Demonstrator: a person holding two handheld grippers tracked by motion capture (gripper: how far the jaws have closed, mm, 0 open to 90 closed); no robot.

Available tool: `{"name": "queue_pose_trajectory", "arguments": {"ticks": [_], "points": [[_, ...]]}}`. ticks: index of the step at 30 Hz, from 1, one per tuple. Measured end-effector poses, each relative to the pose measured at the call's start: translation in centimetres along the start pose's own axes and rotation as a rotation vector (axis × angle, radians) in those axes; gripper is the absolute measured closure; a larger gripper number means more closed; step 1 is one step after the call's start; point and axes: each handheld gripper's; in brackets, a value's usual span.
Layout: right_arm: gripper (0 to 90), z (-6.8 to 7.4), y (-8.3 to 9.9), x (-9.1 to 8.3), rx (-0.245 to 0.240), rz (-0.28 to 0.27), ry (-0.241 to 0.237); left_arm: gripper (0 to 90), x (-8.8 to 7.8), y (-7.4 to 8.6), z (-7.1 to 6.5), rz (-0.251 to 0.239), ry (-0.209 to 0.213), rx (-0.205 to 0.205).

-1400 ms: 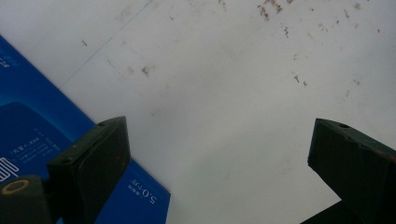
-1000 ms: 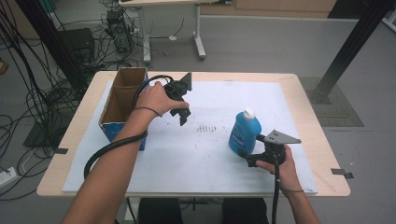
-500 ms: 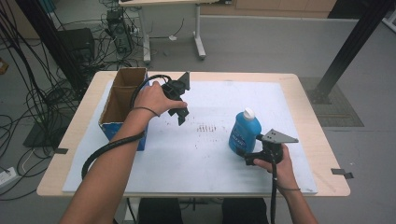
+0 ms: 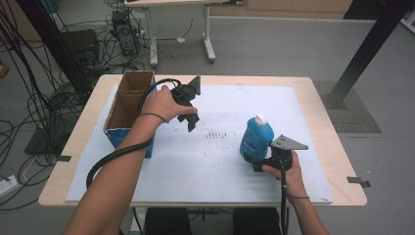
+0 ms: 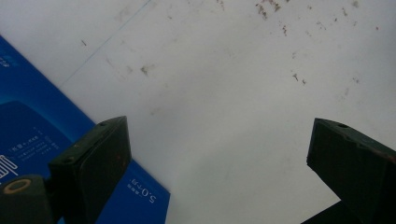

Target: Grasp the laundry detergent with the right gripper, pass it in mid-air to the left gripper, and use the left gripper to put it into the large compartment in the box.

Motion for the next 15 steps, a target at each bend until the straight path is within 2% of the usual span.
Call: {"name": "queue_pose_trajectory", "arguments": {"ticks": [15], "points": [[8.1,0.21,0.17,0.14,0.0,-0.007,0.014,7.1,-0.22,-0.08,-0.64,-0.011,-0.007,0.008]]}}
Point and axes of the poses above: each handheld gripper's, and its own axes: x roughly forward along the jaws, y roughly out of its underside, z roughly to its left, and after that the axes turned 10 degrees about z, right-handed
